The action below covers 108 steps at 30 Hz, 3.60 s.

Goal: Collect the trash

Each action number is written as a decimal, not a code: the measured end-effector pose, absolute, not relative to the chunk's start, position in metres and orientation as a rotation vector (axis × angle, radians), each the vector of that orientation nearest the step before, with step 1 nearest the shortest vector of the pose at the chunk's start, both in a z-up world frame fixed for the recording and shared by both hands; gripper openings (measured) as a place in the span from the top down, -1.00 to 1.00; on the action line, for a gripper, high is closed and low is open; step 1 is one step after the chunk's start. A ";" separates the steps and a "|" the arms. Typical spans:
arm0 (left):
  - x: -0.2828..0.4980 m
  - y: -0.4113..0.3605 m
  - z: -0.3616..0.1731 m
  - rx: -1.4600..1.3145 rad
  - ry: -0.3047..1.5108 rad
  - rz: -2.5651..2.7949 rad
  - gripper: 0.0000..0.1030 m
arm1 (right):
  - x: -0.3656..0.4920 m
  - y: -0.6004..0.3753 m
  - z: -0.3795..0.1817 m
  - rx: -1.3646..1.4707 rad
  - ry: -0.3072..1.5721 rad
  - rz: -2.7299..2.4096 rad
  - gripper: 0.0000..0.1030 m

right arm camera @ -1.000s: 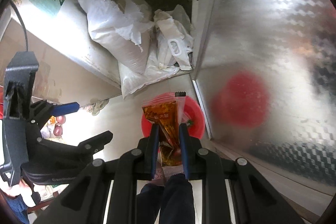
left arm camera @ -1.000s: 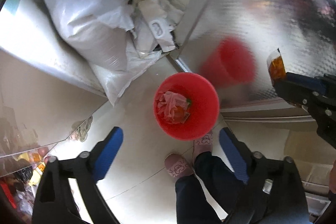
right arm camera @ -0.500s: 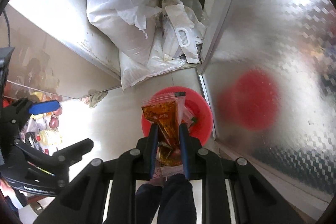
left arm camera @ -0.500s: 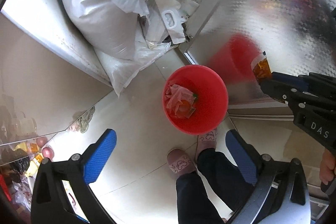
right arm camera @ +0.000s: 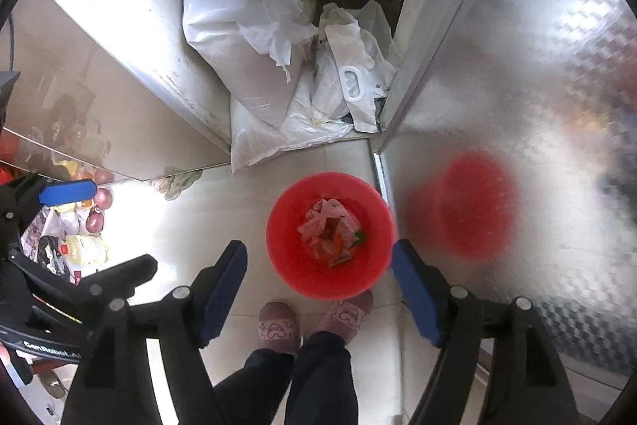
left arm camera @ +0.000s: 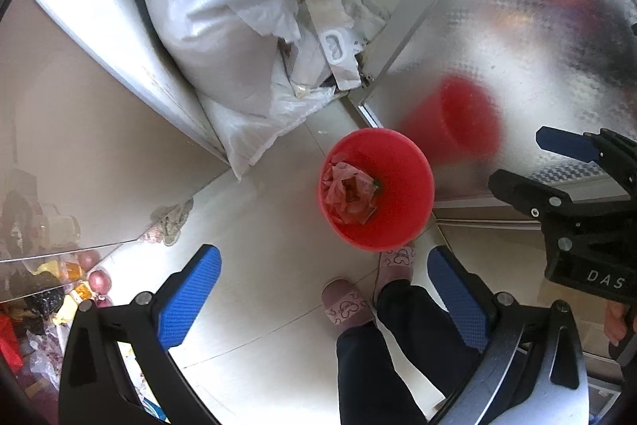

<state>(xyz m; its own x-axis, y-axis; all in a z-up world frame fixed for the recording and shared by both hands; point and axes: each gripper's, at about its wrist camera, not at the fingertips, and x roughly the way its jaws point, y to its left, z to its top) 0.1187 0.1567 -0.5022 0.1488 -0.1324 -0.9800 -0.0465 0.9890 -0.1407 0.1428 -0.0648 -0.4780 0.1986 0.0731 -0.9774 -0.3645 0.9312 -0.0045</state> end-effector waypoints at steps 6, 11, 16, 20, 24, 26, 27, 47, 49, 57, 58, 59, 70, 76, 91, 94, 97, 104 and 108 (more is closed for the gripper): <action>0.108 0.156 -0.428 -0.146 1.358 -0.033 -1.00 | 0.128 -0.060 -0.411 -0.282 1.270 0.307 -0.74; 0.101 0.154 -0.346 -0.126 1.286 -0.039 -1.00 | 0.112 -0.062 -0.331 -0.287 1.189 0.296 -0.76; 0.093 0.154 -0.268 -0.146 1.197 -0.040 -1.00 | 0.099 -0.070 -0.254 -0.271 1.098 0.277 -0.88; 0.086 0.154 -0.218 -0.165 1.131 -0.055 -1.00 | 0.090 -0.079 -0.204 -0.270 1.029 0.264 -0.94; 0.084 0.146 -0.177 -0.139 1.071 -0.079 -1.00 | 0.081 -0.087 -0.166 -0.270 0.961 0.251 -0.99; 0.083 0.140 -0.158 -0.113 1.041 -0.093 -1.00 | 0.078 -0.091 -0.150 -0.261 0.937 0.238 -0.99; 0.083 0.137 -0.151 -0.103 1.028 -0.102 -1.00 | 0.077 -0.093 -0.143 -0.258 0.925 0.229 -0.99; 0.158 0.086 -0.074 -0.009 0.955 -0.254 -1.00 | 0.101 -0.149 -0.075 -0.122 0.836 0.111 -0.99; 0.173 0.078 -0.069 0.010 0.950 -0.265 -1.00 | 0.110 -0.157 -0.074 -0.102 0.837 0.096 -0.99; 0.242 0.046 -0.060 0.071 0.950 -0.314 -1.00 | 0.154 -0.195 -0.065 -0.033 0.832 0.066 -0.99; 0.254 0.041 -0.059 0.078 0.951 -0.321 -1.00 | 0.161 -0.201 -0.064 -0.021 0.833 0.062 -0.99; 0.262 0.038 -0.058 0.084 0.951 -0.327 -1.00 | 0.168 -0.207 -0.064 -0.011 0.834 0.058 -0.99; 0.365 -0.003 -0.059 0.150 0.970 -0.371 -1.00 | 0.241 -0.257 -0.068 0.050 0.882 0.038 -0.99; 0.412 -0.015 -0.071 0.174 1.007 -0.402 -1.00 | 0.274 -0.273 -0.081 0.048 0.928 0.040 -0.99; 0.537 -0.061 -0.140 0.282 1.101 -0.503 -1.00 | 0.378 -0.308 -0.127 0.058 1.045 0.087 -0.99; 0.555 -0.070 -0.159 0.318 1.122 -0.511 -1.00 | 0.395 -0.310 -0.136 0.052 1.061 0.108 -0.99; 0.567 -0.075 -0.173 0.345 1.141 -0.527 -1.00 | 0.407 -0.310 -0.143 0.041 1.074 0.122 -0.99; 0.586 -0.085 -0.194 0.410 1.161 -0.572 -1.00 | 0.424 -0.315 -0.159 0.052 1.108 0.139 -0.99; 0.596 -0.090 -0.206 0.419 1.174 -0.603 -0.99 | 0.434 -0.321 -0.169 0.063 1.124 0.137 -0.99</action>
<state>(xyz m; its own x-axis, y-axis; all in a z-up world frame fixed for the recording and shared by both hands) 0.5964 -0.0899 -0.2064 0.2595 -0.2191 -0.9405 0.6374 0.7706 -0.0036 0.4341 -0.3207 -0.1687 0.4248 0.1413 -0.8942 -0.0778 0.9898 0.1195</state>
